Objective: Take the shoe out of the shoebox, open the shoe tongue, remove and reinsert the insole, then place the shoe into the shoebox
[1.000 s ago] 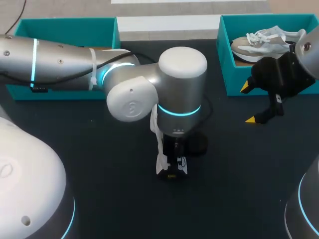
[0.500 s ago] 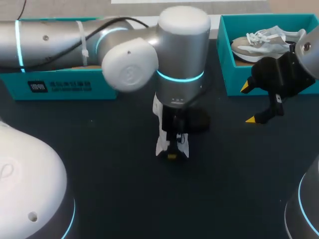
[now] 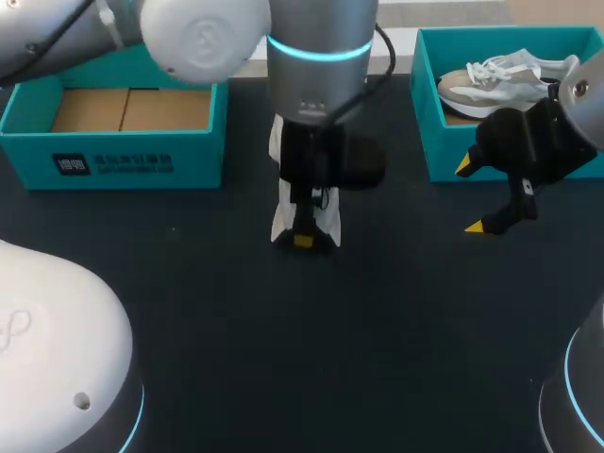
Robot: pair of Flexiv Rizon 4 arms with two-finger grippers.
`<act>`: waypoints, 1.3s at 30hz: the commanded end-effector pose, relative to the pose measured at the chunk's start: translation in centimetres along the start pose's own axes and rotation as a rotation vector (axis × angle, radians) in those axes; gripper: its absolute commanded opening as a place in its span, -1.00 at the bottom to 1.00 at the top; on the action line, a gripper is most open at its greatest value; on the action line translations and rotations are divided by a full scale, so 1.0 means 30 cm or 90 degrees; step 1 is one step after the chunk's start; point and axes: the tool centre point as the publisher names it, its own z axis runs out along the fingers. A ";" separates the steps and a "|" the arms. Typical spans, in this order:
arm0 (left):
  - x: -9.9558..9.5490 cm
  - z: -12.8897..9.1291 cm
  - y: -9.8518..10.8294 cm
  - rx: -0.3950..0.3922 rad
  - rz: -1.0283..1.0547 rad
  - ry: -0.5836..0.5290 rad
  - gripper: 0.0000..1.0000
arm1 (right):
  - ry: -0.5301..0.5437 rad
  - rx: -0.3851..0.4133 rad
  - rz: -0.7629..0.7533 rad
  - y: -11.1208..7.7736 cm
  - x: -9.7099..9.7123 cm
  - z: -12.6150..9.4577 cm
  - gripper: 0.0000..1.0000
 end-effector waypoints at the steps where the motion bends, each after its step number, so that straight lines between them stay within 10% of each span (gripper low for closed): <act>1: 0.005 -0.050 0.015 0.003 0.001 -0.003 -1.00 | 0.000 0.003 0.001 0.003 -0.001 0.006 1.00; 8: 0.031 -0.027 0.032 0.002 0.045 0.012 -1.00 | 0.000 0.003 0.001 0.003 -0.001 0.006 1.00; 19: -0.193 -0.063 0.222 -0.007 0.083 -0.010 -1.00 | 0.000 0.003 0.001 0.003 -0.001 0.006 1.00; 39: -0.388 -0.141 0.773 -0.023 0.136 -0.036 -1.00 | 0.000 0.003 0.001 0.003 -0.001 0.006 1.00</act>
